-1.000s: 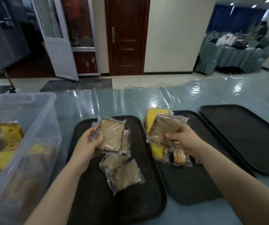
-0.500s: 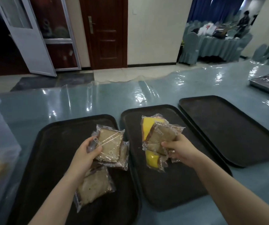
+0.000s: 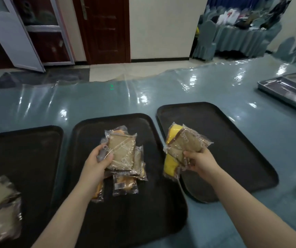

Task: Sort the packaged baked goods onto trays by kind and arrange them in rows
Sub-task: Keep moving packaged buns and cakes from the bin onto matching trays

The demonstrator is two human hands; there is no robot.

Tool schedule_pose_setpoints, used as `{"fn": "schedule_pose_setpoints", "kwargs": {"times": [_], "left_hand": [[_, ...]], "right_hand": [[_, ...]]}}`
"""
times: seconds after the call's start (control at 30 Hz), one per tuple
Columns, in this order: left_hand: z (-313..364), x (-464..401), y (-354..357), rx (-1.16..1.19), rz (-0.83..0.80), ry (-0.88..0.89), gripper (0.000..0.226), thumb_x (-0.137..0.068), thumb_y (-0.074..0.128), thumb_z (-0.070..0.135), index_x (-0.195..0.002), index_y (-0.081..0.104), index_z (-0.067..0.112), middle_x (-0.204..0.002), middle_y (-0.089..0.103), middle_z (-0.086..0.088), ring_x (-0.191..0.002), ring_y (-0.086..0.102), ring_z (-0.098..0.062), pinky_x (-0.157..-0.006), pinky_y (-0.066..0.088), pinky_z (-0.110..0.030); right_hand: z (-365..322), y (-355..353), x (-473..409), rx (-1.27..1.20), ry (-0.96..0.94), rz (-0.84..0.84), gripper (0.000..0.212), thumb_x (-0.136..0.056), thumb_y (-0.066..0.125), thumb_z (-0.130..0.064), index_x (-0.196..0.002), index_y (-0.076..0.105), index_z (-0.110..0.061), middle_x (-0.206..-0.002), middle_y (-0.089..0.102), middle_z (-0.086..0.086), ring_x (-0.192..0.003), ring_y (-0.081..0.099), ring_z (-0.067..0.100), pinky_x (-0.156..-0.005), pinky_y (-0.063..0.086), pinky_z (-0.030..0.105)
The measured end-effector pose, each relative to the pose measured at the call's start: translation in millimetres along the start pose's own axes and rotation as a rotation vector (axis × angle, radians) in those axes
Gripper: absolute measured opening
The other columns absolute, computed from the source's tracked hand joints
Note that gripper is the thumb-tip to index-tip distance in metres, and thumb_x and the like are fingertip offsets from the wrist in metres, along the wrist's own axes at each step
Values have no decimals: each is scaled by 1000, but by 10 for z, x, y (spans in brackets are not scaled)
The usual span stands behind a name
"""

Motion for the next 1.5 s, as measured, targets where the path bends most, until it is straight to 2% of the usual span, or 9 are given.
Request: {"fn": "schedule_pose_setpoints", "kwargs": {"times": [0.2,0.43,0.67,0.87,1.0,1.13,1.27,1.4,1.5], "left_hand": [[-18,-104,755,-88,-50,-7,40,-86,65,24,-102,55,59,-124,58,1,-103,64,-22,-89,52,-48],[-32,-117,1156,-148,-79,-41,38,-88,64,23,-106,51,54,-129,56,-5,-110,60,-24,-94,48,-49],[-91,-46,945,-104,-53,-71,44,-86,65,22,-119,49,46,-129,56,-6,-107,62,-25,-91,51,-50],[-35,149,288,-12,14,-72,49,-88,62,19,-132,46,36,-123,59,-6,-98,67,-24,-78,57,-42],[6,338,-442,20,66,-60,51,-90,59,18,-137,43,29,-124,58,-5,-103,64,-24,-81,55,-43],[-23,554,-1414,79,137,-23,36,-92,56,14,-123,52,32,-119,62,-4,-101,64,-23,-75,54,-38],[-142,725,-2451,72,254,-43,50,-90,60,26,-136,42,34,-128,56,-5,-110,60,-25,-91,49,-48],[-146,825,-3180,43,340,-76,53,-91,56,40,-140,36,37,-127,58,-2,-105,63,-25,-91,49,-52],[-67,818,-3484,-2,278,-112,52,-94,47,46,-143,32,35,-133,55,-4,-115,57,-27,-101,41,-53]], "right_hand": [[-16,-666,-289,-207,66,53,44,-87,57,6,-125,50,-16,-112,65,12,-89,66,32,-70,55,50],[89,-842,-489,460,-43,282,37,-83,60,-7,-118,58,-18,-105,66,5,-92,64,26,-81,55,43],[108,-633,-409,592,-152,285,27,-93,53,-8,-112,64,-23,-101,66,-8,-71,62,3,-54,44,16],[70,185,-131,583,-358,183,28,-95,48,-8,-113,64,-22,-104,62,-11,-95,57,5,-82,46,21],[183,986,98,555,-419,61,29,-96,48,-10,-118,62,-23,-105,61,-14,-102,56,5,-86,45,21],[455,1909,414,534,-431,-19,30,-96,49,-9,-121,62,-21,-111,63,-11,-109,57,7,-95,47,27],[814,2800,733,528,-385,-104,32,-98,48,-12,-125,59,-25,-112,59,-16,-109,55,5,-97,47,29],[1043,3514,985,481,-389,-172,32,-97,48,-12,-124,60,-24,-105,58,-22,-105,54,1,-98,46,29],[1128,3927,1124,477,-367,-257,33,-96,50,-13,-125,59,-26,-109,60,-20,-110,55,4,-98,46,28]]}}
Point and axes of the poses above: each hand's wrist, its own x-axis away from the middle knuckle, its own y-axis out of the palm, z = x × y, the point moved 1 cm from there along -x, towards the middle knuckle
